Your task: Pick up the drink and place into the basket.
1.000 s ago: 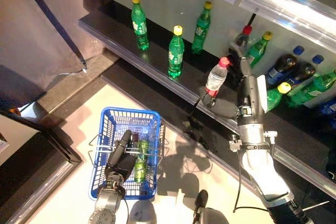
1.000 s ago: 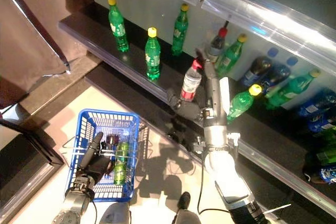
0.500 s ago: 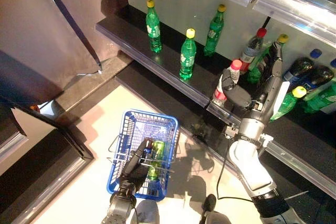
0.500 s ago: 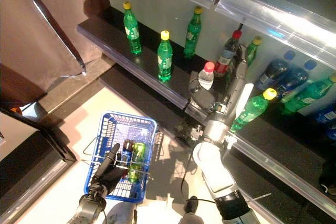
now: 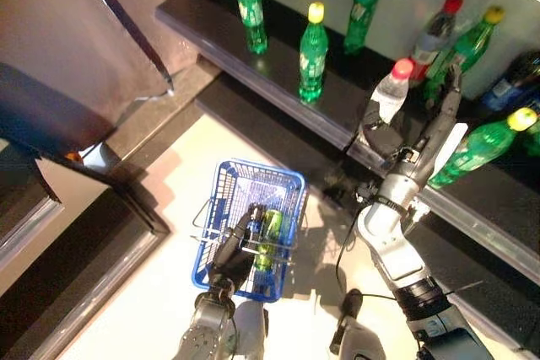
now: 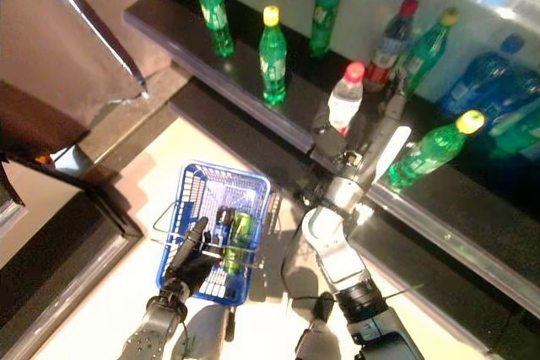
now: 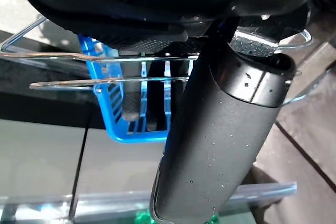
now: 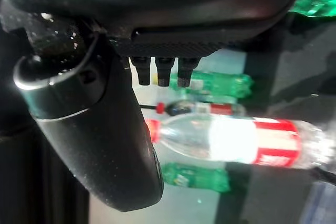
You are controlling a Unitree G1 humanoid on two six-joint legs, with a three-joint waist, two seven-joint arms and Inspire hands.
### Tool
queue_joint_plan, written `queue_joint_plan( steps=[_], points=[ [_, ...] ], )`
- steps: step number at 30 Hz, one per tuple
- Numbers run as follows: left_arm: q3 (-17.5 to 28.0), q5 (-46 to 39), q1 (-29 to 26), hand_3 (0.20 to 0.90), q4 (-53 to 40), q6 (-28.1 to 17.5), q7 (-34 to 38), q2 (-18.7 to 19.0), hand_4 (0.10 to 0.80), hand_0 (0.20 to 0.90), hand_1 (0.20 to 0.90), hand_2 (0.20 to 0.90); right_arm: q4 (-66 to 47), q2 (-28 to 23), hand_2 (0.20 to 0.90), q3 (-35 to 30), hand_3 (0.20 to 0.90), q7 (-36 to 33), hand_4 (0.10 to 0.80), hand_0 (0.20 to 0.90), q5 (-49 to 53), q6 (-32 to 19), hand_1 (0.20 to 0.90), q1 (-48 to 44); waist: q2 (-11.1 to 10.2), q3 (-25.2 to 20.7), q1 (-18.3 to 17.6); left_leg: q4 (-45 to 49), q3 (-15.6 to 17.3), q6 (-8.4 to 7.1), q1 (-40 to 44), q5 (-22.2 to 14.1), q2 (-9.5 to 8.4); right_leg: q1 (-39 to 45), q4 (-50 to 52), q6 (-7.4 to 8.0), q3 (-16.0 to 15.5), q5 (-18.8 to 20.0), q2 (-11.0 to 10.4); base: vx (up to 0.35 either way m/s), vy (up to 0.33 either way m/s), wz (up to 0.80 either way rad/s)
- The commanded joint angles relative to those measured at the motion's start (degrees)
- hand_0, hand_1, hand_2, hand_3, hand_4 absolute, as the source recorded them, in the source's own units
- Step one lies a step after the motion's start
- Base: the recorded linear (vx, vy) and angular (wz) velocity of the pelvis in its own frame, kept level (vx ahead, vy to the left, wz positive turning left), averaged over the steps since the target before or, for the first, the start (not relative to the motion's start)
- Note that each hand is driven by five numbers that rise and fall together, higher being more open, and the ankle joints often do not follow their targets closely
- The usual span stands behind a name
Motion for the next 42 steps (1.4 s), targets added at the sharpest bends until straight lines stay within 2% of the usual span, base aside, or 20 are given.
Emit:
queue_joint_plan(
  steps=[1,13,21,26,36,42],
  points=[
    [0.9,1.43,-2.4,0.2,-13.94,-4.7,-11.01,2.85,0.1,0.3,0.3,0.3,-2.91,-2.05,0.9,-2.59,0.9,-2.28,0.8,0.9,-1.29,-3.74,0.9,-8.66,-0.86,0.09,2.92,7.01,3.88,3.42,-1.82,-4.37,-2.89,0.23,8.49,-1.78,-0.37,-3.13,-3.49,-0.046,-0.014,0.02],
    [1.94,2.01,-5.79,0.2,-14.53,-4.0,-10.44,4.17,0.1,0.3,0.3,0.3,1.81,-4.59,0.9,-4.75,0.9,-1.47,0.8,0.9,3.69,-3.78,0.9,-14.5,-1.66,4.84,3.77,13.24,4.08,4.04,-7.93,-5.92,-2.76,-4.45,12.18,-1.45,-0.12,-3.12,-3.78,-0.024,-0.03,0.01],
    [2.66,1.3,-6.16,0.2,-14.11,-3.38,-10.54,5.58,0.1,0.3,0.3,0.3,7.33,-7.39,0.9,-8.8,0.9,-7.46,0.8,0.9,7.45,-4.89,0.9,-19.06,-1.72,5.02,3.97,17.17,4.65,4.85,-12.7,-7.8,-2.62,-9.7,15.65,-1.52,0.3,-3.27,-4.24,0.008,0.0,0.0],
    [3.15,0.24,-5.95,0.2,-14.24,-2.76,-11.05,6.7,0.1,0.3,0.3,0.3,11.09,-9.83,0.9,-10.23,0.9,-7.23,0.8,0.9,10.07,-5.41,0.9,-22.6,-1.26,5.02,4.34,18.29,4.83,5.49,-14.74,-8.52,-3.06,-12.45,17.01,-1.24,0.82,-2.87,-5.08,0.013,0.01,0.01],
    [3.09,-0.41,-6.93,0.2,-14.45,-1.67,-10.88,8.44,0.1,0.3,0.3,0.3,19.87,-14.95,0.9,-9.09,0.9,0.04,0.8,0.9,20.07,-9.03,0.9,-29.4,-1.54,5.02,5.28,20.25,4.75,5.99,-17.51,-9.43,-3.54,-14.92,18.43,-1.23,0.42,-3.13,-5.39,0.006,-0.005,-0.02],
    [3.27,-0.91,-6.62,0.2,-14.13,-0.53,-11.39,9.83,0.1,0.3,0.3,0.3,24.62,-18.33,0.9,-6.45,0.9,9.32,0.8,0.9,25.93,-9.71,0.9,-34.24,-1.58,5.02,6.0,22.52,4.14,6.45,-18.91,-10.55,-3.63,-17.26,21.95,-1.74,-0.05,-4.33,-5.84,0.002,-0.004,-0.01]
  ],
)
